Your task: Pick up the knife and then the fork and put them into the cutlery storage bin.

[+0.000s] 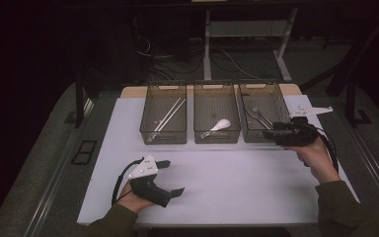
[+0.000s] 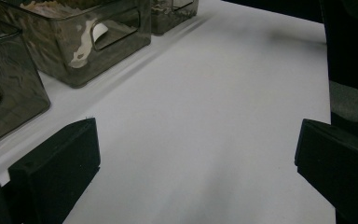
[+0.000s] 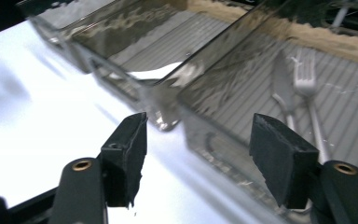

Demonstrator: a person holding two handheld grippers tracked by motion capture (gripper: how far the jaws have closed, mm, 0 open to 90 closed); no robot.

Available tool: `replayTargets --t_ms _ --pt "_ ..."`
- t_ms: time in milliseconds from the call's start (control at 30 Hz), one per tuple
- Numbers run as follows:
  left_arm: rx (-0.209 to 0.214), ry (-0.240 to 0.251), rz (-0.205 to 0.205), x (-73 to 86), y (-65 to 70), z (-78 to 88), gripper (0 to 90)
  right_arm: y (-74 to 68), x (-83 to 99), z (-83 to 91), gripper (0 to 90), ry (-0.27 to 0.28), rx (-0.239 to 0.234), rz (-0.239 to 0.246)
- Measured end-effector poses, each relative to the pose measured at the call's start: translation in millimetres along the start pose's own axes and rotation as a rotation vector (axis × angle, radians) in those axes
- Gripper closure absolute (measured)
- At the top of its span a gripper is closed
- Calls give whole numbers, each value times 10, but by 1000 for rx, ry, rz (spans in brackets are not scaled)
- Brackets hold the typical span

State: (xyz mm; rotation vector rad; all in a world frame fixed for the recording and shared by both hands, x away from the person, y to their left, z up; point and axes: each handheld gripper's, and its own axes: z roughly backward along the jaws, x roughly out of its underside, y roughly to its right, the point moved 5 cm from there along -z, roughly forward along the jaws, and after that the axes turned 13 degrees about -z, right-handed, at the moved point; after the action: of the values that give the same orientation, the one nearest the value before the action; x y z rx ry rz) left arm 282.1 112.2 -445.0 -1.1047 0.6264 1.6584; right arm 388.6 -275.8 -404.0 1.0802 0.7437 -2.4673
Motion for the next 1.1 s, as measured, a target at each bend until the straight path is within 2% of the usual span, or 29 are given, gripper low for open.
replayTargets --t_ms 200,533,700,900,1100 --pt "1 -1 -2 0 2 -2 0 -153 227 48 337 -15 -10 40" --pt "3 -1 -3 0 3 3 0 -320 554 98 287 -24 -41 46" --pt "6 0 -3 -2 6 1 0 -367 696 84 256 -12 -26 76" --pt "8 -2 -2 3 5 -3 0 -433 852 66 211 -16 -40 91" --pt "10 -5 0 6 9 -6 0 -476 979 64 204 -21 -54 105"
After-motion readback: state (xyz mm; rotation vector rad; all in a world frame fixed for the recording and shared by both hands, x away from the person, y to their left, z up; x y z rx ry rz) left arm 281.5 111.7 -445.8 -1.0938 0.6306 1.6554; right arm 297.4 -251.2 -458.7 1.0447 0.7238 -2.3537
